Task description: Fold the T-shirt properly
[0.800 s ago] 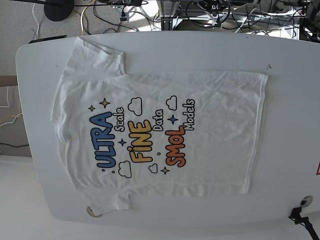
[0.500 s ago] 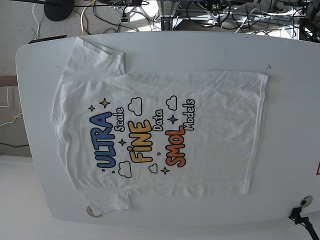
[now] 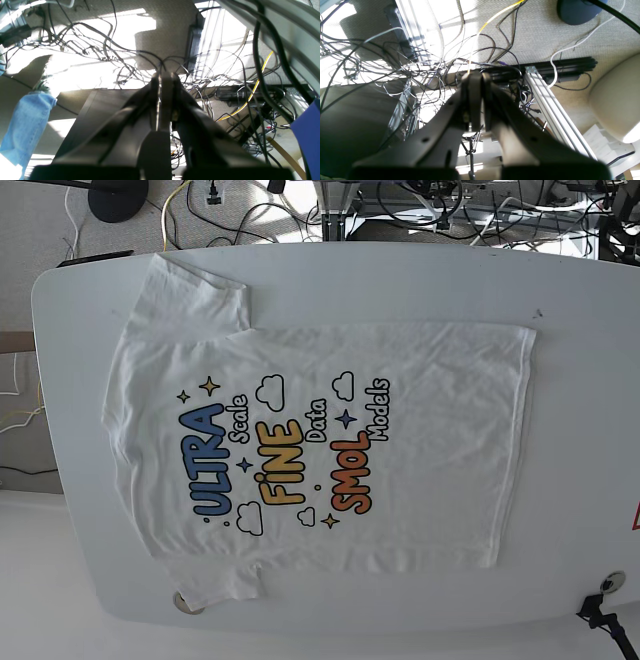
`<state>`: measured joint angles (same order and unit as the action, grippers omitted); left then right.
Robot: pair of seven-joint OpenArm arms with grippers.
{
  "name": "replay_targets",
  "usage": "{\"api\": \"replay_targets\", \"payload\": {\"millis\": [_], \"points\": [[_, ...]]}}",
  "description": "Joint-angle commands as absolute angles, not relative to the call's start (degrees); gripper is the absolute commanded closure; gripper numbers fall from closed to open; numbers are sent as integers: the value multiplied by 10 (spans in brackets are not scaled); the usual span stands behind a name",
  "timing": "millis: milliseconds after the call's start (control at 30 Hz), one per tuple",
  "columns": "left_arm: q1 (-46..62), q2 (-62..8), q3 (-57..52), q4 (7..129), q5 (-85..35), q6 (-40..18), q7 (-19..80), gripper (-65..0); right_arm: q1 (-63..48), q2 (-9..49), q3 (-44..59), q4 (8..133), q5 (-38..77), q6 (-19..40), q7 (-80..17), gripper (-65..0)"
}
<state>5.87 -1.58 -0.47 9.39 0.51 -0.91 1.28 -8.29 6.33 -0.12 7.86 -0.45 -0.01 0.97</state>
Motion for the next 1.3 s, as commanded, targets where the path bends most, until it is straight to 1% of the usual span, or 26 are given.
{"api": "replay_targets", "payload": {"millis": [0, 167, 200, 400, 633, 667, 733, 833, 1267], "points": [[85, -25, -2, 132, 3, -13, 10, -1, -115, 68, -3, 123, -7, -3, 12, -13], [139, -42, -2, 218, -3, -15, 12, -6, -198, 80, -3, 259, -2, -18, 8, -14], [159, -44, -4, 229, 0, -15, -9, 0, -193, 84, -1, 258, -2, -3, 19, -3], [252, -70, -25, 354, 1, -16, -31, -1, -247, 113, -1, 305, -4, -5, 24, -5], [339, -100, -40, 479, 0, -18, -28, 0, -336, 144, -1, 434, 2, -3, 27, 0], [302, -90, -36, 469, 5, -29, -32, 0, -285, 102, -6, 429, 10, 10, 56, -9], [290, -90, -37, 476, 6, -29, -32, 0, -279, 87, -3, 440, 8, 18, 66, -9], [288, -92, -38, 480, 6, -29, -30, 0, -290, 84, -3, 460, 7, 19, 67, -9], [311, -99, -39, 480, 7, -30, -29, -1, -314, 84, -1, 459, 10, 14, 54, -14]]}}
